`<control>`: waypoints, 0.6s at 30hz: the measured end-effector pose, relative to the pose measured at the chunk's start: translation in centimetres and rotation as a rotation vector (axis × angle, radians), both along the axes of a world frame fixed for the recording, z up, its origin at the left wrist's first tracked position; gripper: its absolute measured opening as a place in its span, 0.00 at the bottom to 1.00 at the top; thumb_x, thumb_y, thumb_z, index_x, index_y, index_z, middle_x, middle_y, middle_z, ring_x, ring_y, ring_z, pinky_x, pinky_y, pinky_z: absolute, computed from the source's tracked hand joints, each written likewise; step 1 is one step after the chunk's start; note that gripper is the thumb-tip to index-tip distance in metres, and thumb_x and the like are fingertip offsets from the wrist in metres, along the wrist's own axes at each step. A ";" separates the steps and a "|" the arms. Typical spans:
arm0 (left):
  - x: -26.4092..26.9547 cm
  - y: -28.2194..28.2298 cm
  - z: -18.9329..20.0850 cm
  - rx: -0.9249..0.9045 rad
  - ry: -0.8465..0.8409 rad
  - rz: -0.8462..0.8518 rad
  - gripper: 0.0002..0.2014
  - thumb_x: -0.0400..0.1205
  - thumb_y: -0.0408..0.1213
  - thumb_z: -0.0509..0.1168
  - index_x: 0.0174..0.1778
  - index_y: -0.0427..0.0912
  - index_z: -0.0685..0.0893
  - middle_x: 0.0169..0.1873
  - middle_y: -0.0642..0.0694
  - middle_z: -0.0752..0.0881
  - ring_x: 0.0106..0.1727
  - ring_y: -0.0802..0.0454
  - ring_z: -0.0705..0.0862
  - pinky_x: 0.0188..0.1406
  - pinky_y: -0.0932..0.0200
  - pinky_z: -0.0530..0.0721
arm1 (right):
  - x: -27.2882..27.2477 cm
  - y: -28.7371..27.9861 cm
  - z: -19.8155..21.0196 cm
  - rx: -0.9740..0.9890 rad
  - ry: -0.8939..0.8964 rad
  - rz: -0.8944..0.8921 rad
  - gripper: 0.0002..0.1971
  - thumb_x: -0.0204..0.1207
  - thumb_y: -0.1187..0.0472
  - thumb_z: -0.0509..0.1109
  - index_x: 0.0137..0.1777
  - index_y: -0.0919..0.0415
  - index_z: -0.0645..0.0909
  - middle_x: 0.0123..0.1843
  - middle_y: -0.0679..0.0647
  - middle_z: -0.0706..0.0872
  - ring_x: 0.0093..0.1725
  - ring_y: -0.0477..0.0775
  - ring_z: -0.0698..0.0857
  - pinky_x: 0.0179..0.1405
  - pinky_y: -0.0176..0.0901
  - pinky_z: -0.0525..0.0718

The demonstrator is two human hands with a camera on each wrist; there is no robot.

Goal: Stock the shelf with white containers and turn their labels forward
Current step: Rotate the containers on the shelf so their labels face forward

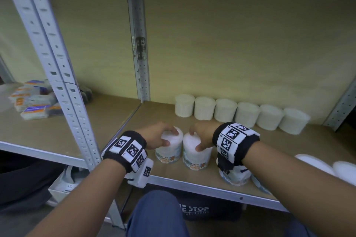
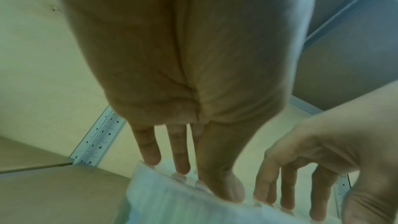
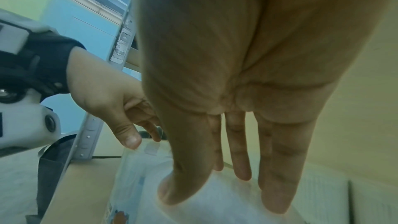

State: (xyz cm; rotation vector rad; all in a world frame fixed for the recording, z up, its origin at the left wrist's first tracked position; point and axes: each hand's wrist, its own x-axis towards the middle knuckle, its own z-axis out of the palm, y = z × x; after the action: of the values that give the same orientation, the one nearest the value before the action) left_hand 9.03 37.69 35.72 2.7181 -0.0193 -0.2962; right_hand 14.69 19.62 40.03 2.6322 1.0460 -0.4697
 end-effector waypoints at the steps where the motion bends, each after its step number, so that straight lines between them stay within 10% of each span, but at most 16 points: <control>1: -0.3 -0.2 0.0 0.004 0.000 -0.007 0.23 0.81 0.38 0.66 0.72 0.57 0.75 0.79 0.52 0.68 0.77 0.47 0.70 0.76 0.51 0.68 | -0.3 -0.4 0.0 0.012 0.002 -0.008 0.31 0.77 0.53 0.72 0.77 0.62 0.68 0.73 0.59 0.77 0.69 0.60 0.78 0.64 0.46 0.77; 18: -1.7 -2.6 1.1 -0.061 -0.086 -0.054 0.25 0.80 0.37 0.67 0.74 0.50 0.74 0.72 0.51 0.76 0.73 0.54 0.73 0.68 0.60 0.72 | -1.3 -4.9 -0.4 0.236 0.074 -0.066 0.30 0.76 0.50 0.72 0.76 0.55 0.70 0.75 0.54 0.75 0.70 0.57 0.77 0.67 0.48 0.77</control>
State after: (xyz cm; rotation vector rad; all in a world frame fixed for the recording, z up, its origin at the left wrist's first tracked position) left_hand 7.36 35.13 36.78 2.6709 -0.1244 -0.1916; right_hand 13.41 14.76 39.64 2.8839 1.1000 -0.4878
